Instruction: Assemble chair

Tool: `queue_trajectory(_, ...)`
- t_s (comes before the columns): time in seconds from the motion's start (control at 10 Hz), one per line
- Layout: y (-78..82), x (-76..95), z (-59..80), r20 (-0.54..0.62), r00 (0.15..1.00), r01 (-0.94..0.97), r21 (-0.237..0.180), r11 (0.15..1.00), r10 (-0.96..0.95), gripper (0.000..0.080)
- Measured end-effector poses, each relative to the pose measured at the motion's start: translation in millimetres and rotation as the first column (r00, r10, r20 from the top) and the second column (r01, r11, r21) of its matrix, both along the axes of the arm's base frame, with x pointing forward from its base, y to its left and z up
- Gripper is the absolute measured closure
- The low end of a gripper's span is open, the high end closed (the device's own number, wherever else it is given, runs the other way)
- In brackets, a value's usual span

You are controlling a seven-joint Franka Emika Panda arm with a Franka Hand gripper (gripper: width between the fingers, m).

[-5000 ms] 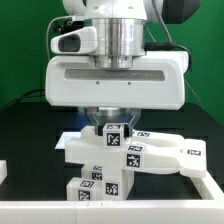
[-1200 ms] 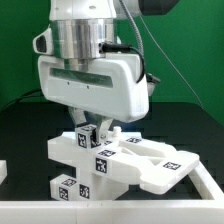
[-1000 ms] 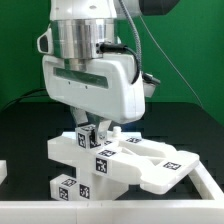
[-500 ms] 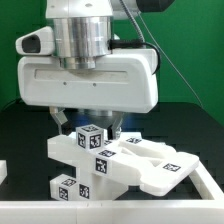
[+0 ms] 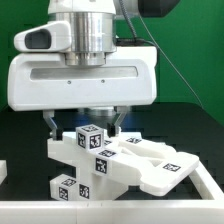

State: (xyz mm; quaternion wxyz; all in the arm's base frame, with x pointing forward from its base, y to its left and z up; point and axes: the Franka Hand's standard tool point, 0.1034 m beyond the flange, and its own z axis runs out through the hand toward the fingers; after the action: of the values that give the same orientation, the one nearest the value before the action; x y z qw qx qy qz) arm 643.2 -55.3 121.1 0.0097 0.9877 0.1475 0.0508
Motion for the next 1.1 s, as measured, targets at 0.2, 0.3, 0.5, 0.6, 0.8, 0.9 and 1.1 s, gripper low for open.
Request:
queue_trajectory(0.2, -4.3, -2.8, -1.3, 0.008, 0.999, -0.032, -0.003, 0.999, 0.032, 0.0150)
queue_trajectory(0.3, -4.3, -2.8, -1.9, 0.008, 1.000, -0.017, -0.002, 1.000, 0.017, 0.0265)
queue_trajectory(0.5, -4.4, -2.8, -2.2, 0.008, 0.999, 0.051, 0.007, 0.999, -0.051, 0.0401)
queue_trajectory(0.6, -4.7, -2.7, -2.1, 0.008, 0.992, 0.124, 0.014, 0.992, -0.124, 0.0517)
queue_trajectory(0.8, -4.8, -2.7, -2.1, 0.006, 0.969, 0.248, 0.029, 0.968, -0.248, 0.0517)
queue_trajectory(0.9, -4.9, -2.5, -2.0, 0.005, 0.950, 0.311, 0.036, 0.950, -0.311, 0.0517)
queue_trajectory(1.1, -8.5, -2.7, -2.0, -0.001, 0.879, 0.477, 0.053, 0.877, -0.478, 0.0517)
